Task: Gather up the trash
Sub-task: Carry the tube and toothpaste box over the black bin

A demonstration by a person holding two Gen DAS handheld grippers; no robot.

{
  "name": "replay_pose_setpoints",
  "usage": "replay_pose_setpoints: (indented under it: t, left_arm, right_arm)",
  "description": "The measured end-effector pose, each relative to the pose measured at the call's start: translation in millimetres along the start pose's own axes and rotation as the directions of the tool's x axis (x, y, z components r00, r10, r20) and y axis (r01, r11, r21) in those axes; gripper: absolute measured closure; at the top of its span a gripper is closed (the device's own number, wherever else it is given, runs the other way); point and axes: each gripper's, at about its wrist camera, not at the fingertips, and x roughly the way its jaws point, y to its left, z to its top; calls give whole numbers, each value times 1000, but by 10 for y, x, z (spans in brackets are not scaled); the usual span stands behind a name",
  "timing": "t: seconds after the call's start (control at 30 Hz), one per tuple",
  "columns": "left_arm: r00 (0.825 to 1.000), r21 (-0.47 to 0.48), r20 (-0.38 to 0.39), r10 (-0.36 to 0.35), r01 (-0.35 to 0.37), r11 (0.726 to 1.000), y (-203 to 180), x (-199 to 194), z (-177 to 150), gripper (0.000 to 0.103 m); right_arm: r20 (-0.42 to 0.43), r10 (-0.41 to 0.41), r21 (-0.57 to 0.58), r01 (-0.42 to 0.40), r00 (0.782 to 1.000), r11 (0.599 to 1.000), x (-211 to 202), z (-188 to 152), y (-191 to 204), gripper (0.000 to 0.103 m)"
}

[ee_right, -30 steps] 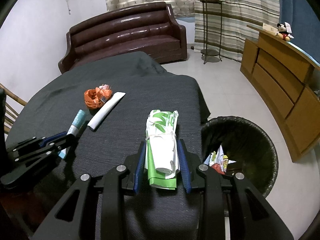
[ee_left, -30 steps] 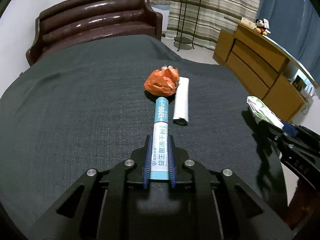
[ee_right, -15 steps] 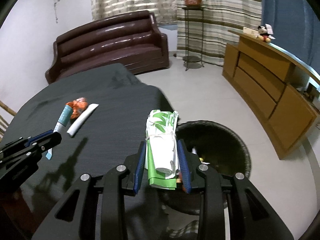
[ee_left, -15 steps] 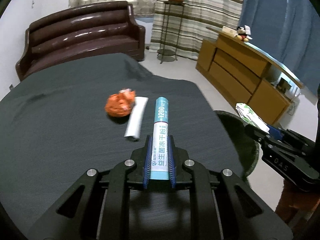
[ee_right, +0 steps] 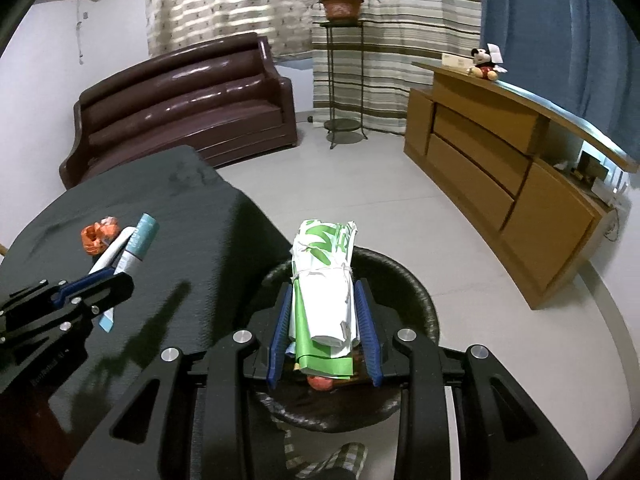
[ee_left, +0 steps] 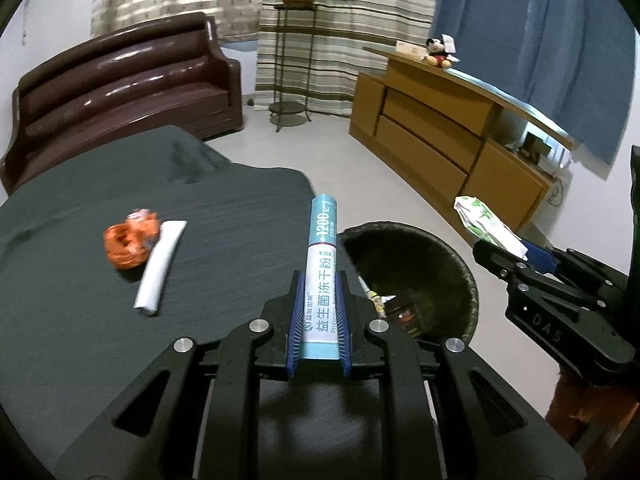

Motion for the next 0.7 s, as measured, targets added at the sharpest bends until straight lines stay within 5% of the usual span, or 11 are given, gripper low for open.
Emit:
replay_pose_setpoints:
  t: [0.7]
  left_arm:
    - [999, 70, -39, -1, 4, 998, -288, 454, 164, 87]
  right_arm:
    - [-12, -12, 65, 13, 1000, 998, 209, 16, -267, 71]
